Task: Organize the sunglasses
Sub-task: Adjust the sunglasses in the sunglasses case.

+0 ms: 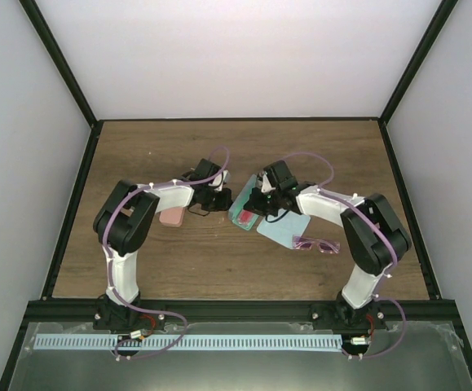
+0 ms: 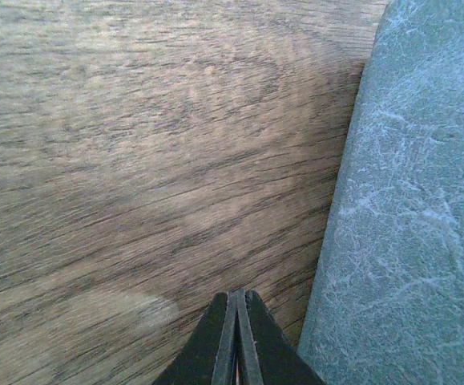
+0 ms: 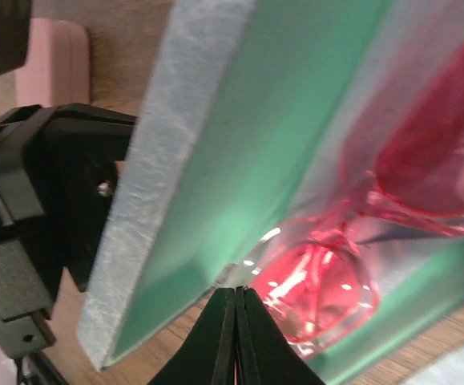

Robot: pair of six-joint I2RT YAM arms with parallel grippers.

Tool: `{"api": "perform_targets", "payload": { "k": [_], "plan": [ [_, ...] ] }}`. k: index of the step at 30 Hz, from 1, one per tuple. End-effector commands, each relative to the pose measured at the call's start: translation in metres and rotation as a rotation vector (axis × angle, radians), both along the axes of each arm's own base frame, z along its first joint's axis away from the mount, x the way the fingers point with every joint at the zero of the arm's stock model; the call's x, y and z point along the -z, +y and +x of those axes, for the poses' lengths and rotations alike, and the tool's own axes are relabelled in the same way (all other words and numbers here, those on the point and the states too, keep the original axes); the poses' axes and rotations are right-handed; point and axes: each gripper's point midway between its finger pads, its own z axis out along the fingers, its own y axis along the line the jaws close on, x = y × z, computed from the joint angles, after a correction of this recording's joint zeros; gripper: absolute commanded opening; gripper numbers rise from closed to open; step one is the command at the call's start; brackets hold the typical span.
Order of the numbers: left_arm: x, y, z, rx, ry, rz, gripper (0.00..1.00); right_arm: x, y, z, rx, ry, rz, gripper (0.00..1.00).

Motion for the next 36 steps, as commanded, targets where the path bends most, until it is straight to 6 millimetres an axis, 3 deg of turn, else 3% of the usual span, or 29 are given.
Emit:
{"api": "perform_targets", "payload": {
  "k": [1,5,12,16,23,31,36],
  "plan": [
    [0.028,0.015,-0.014,-0.001,0.074,0.086,0.04,-0.020,0.024,0.010,-0.066,-0.051,0.140,0.01],
    [0.028,0.016,-0.015,0.002,0.075,0.089,0.04,0.000,0.024,0.009,-0.064,-0.006,0.142,0.01],
    [0.027,0.018,-0.016,0.002,0.069,0.099,0.04,0.043,0.001,0.004,0.006,0.091,0.012,0.01],
    [0.027,0.017,-0.015,0.002,0.070,0.093,0.04,0.052,-0.005,0.001,0.011,0.109,0.006,0.01],
    [0.028,0.018,-0.016,0.001,0.070,0.097,0.04,0.027,0.001,0.010,-0.002,0.056,0.040,0.01],
    [0.027,0.018,-0.016,-0.006,0.067,0.093,0.04,-0.033,-0.007,0.029,0.051,-0.074,0.109,0.01],
    [0.027,0.018,-0.016,-0.010,0.068,0.089,0.04,-0.033,-0.024,0.040,0.091,-0.066,0.115,0.01]
  ]
}}
